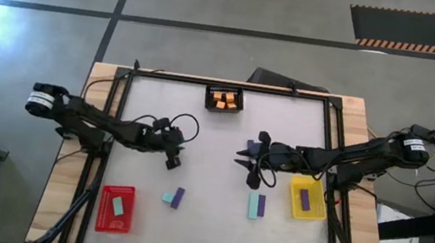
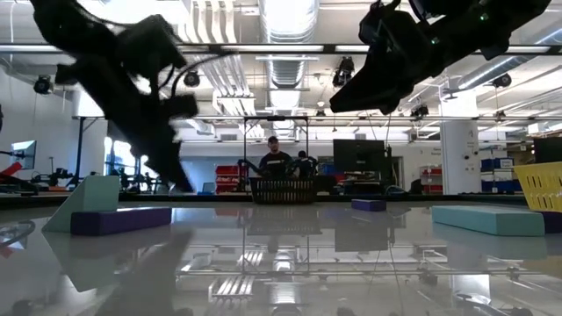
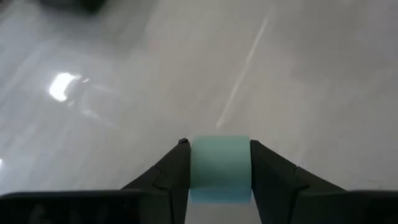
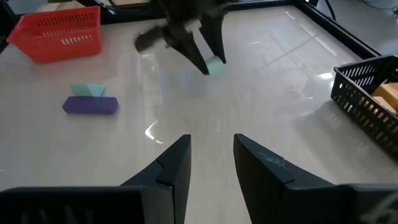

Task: Sort & place blocks by color
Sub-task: Put the blue block into the red bin

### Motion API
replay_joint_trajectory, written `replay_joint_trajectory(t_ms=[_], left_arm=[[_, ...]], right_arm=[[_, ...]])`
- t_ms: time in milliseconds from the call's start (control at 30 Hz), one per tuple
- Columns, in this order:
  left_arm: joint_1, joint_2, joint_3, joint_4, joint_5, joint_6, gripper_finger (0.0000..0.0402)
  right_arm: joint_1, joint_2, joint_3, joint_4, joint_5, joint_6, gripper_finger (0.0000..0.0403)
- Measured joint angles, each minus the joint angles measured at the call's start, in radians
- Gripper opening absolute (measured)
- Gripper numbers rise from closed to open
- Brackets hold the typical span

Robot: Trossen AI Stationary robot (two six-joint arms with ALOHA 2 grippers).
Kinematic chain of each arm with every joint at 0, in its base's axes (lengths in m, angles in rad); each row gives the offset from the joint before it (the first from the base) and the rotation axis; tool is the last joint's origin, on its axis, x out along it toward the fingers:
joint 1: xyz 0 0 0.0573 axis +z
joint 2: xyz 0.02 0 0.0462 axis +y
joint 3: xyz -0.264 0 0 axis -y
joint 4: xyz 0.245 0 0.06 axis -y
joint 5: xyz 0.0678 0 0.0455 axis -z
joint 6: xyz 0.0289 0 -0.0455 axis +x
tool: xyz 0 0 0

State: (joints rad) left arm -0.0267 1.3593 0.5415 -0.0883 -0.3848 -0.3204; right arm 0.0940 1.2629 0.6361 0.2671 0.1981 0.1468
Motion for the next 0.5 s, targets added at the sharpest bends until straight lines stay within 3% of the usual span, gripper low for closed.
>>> replay_joint_trajectory(t_ms=[300,500], left_arm=[[-0.180,-0.086,0.210,-0.209,0.052,-0.054,0.0116],[-0.353,-0.069,0.390,-0.482,0.052,-0.237,0.0116]], right_arm=[[0.000,0.000,-0.009,0.000,-0.001,0.011,0.0109],[0.006,0.000,-0.014,0.000,-0.023,0.027,0.0109]])
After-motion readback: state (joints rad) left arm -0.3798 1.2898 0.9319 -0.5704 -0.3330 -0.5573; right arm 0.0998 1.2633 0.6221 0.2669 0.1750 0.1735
